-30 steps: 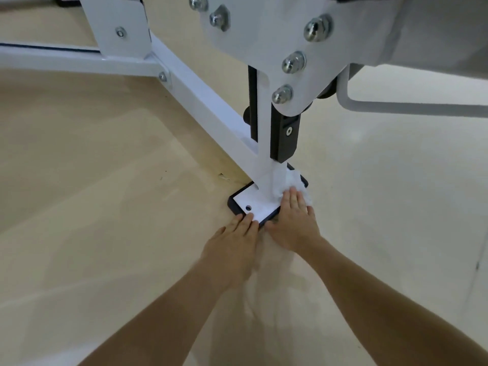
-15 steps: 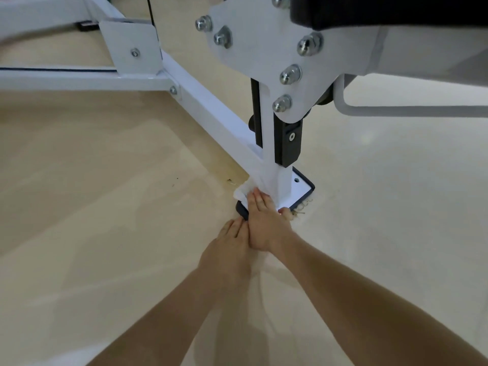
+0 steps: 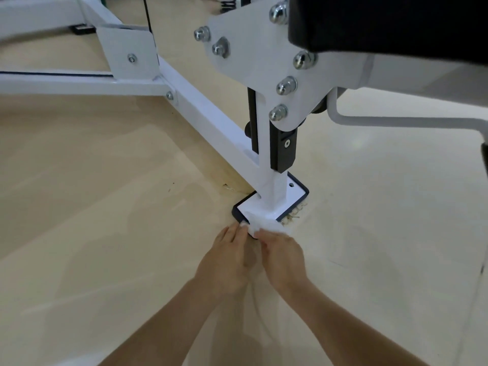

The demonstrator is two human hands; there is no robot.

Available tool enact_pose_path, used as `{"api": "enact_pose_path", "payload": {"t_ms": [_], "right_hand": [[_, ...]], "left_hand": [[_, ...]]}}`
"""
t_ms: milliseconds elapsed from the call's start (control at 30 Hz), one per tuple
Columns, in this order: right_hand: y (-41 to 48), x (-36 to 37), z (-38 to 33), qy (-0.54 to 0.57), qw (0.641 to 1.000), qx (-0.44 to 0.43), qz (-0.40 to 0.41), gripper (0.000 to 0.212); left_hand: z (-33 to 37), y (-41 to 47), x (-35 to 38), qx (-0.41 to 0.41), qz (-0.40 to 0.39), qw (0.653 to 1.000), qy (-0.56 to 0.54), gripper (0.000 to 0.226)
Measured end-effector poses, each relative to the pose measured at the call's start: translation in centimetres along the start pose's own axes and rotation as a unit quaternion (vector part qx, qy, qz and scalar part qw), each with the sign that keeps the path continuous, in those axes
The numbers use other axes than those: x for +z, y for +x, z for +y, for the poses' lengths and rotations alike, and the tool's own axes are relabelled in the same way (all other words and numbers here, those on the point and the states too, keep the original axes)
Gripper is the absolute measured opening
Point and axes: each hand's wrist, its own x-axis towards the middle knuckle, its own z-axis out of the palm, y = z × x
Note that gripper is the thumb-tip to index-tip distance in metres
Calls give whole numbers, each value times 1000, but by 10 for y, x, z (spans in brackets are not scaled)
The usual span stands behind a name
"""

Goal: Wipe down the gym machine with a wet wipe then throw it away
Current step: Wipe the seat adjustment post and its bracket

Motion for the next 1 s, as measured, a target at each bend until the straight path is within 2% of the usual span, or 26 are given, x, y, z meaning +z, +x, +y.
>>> {"api": "enact_pose_path", "payload": {"t_ms": [100, 167, 233, 267, 334, 400, 467, 500, 567, 634, 667, 734, 801, 834, 867, 901, 967, 1001], "right_hand": [[6, -32, -2, 164, 979, 120, -19, 22], [11, -62, 0, 322, 924, 194, -73, 21], [9, -91, -2, 442, 849, 228, -178, 19], [7, -105, -5, 478, 816, 236, -224, 18], [3, -128, -11, 501, 780, 243, -285, 19], [-1, -145, -17, 499, 775, 246, -299, 25], [-10, -164, -24, 487, 779, 246, -308, 24], [-16, -174, -25, 486, 779, 247, -309, 21], [-32, -193, -26, 495, 773, 245, -312, 17], [-47, -211, -27, 451, 801, 205, -336, 30], [-55, -219, -29, 431, 817, 178, -340, 27], [-70, -226, -26, 429, 822, 151, -343, 15], [-81, -225, -16, 431, 837, 139, -306, 31], [-85, -224, -13, 450, 839, 142, -272, 31], [-89, -224, -7, 476, 834, 151, -234, 23], [-92, -222, -3, 520, 813, 169, -199, 14], [-95, -216, 1, 611, 750, 211, -140, 16], [-98, -212, 3, 641, 726, 219, -121, 17]], "left_hand": [[12, -10, -19, -51, 35, 983, -174, 62], [24, -15, -32, -114, 15, 947, -299, 68], [36, -18, -39, -160, 5, 902, -402, 70], [42, -19, -41, -166, 5, 884, -437, 68], [54, -24, -45, -176, -20, 851, -494, 62], [65, -30, -49, -175, -46, 825, -535, 50], [76, -37, -55, -169, -39, 806, -566, 35], [81, -41, -58, -163, -32, 805, -570, 34], [92, -49, -66, -145, -41, 817, -557, 48], [105, -58, -73, -114, -64, 824, -551, 62], [111, -62, -76, -102, -68, 824, -553, 64], [123, -69, -80, -91, -62, 819, -563, 66], [132, -73, -82, -99, -44, 812, -573, 64], [136, -76, -83, -107, -37, 809, -577, 60], [139, -77, -84, -112, -32, 805, -582, 54], [140, -78, -84, -118, -28, 802, -585, 47], [139, -81, -84, -129, -28, 805, -579, 31], [139, -83, -84, -135, -33, 817, -560, 30]]}}
